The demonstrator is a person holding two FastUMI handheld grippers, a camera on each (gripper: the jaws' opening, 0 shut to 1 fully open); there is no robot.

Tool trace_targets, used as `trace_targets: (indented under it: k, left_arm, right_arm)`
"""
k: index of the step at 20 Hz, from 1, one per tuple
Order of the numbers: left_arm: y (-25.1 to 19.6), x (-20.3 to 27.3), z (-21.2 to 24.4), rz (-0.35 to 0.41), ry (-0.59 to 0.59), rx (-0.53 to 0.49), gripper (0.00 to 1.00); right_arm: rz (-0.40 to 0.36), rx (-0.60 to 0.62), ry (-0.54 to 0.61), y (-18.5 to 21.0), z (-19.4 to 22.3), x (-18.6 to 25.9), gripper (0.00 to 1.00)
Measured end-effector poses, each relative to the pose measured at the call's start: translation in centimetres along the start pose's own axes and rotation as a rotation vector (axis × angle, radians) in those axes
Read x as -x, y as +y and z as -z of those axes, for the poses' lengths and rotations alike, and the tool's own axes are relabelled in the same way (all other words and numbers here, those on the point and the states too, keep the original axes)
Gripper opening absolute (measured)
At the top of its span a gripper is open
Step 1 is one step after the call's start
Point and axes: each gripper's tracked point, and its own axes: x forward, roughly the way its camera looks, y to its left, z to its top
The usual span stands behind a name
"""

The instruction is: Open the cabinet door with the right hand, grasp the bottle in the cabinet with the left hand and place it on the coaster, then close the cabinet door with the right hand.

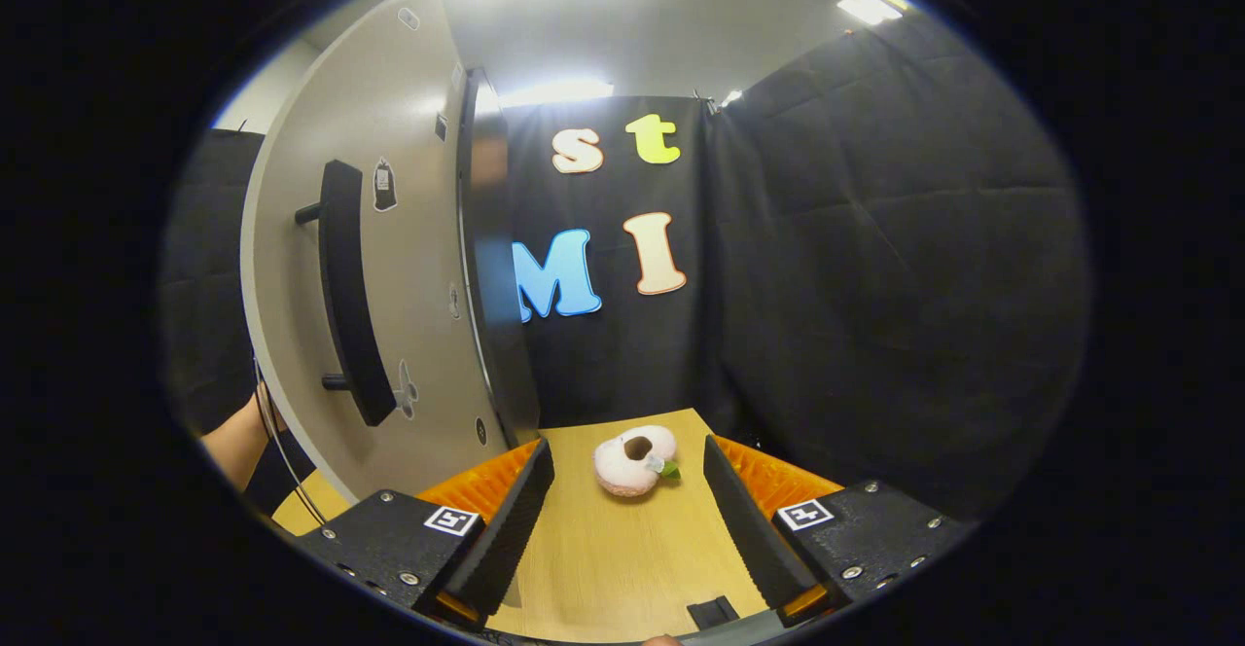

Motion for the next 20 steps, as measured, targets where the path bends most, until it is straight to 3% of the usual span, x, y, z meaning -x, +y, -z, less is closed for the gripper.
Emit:
trace_targets:
  k: [1,2,4,7,8,10,12,16,18,19,20]
  left_arm:
    - [0.4,0.9,0.0,-0.014,-0.001,-0.007,0.71]
    - [0.9,2.0,0.3,-0.028,0.002,-0.013,0.63]
    - [1.6,4.0,0.9,-0.055,0.011,-0.024,0.62]
    - [2.4,6.9,2.0,-0.084,0.024,-0.05,0.63]
    - [2.6,7.9,2.4,-0.094,0.03,-0.06,0.71]
    - [2.7,9.9,3.1,-0.109,0.033,-0.06,0.62]
    - [2.5,11.4,3.2,-0.117,0.022,-0.048,0.66]
    - [2.9,15.4,4.6,-0.146,0.012,-0.041,0.62]
    - [3.3,17.4,5.7,-0.163,0.014,-0.027,0.67]
    - [3.6,18.4,6.2,-0.174,0.016,-0.025,0.63]
    - [3.8,19.4,7.0,-0.181,0.021,-0.022,0.67]
  right_arm:
    - [-0.012,0.005,0.0,0.1,0.0,-0.1,0.95]
    - [-0.019,0.013,-0.002,0.0,0.0,-0.2,0.95]
    - [-0.027,0.037,-0.004,-0.1,0.0,-0.5,0.96]
    - [-0.061,0.048,-0.013,0.6,-0.1,-0.4,0.92]
    - [-0.074,0.05,-0.013,0.7,-0.1,-0.4,0.95]
    - [-0.094,0.059,-0.006,1.0,0.2,-0.4,0.95]
    - [-0.111,0.066,-0.001,1.3,0.4,-0.2,0.95]
    - [-0.13,0.075,0.009,1.5,0.9,0.1,0.95]
    - [-0.137,0.079,0.015,1.6,1.2,0.2,0.95]
    - [-0.136,0.08,0.017,1.6,1.3,0.3,0.96]
    - [-0.138,0.078,0.022,1.6,1.4,0.2,0.96]
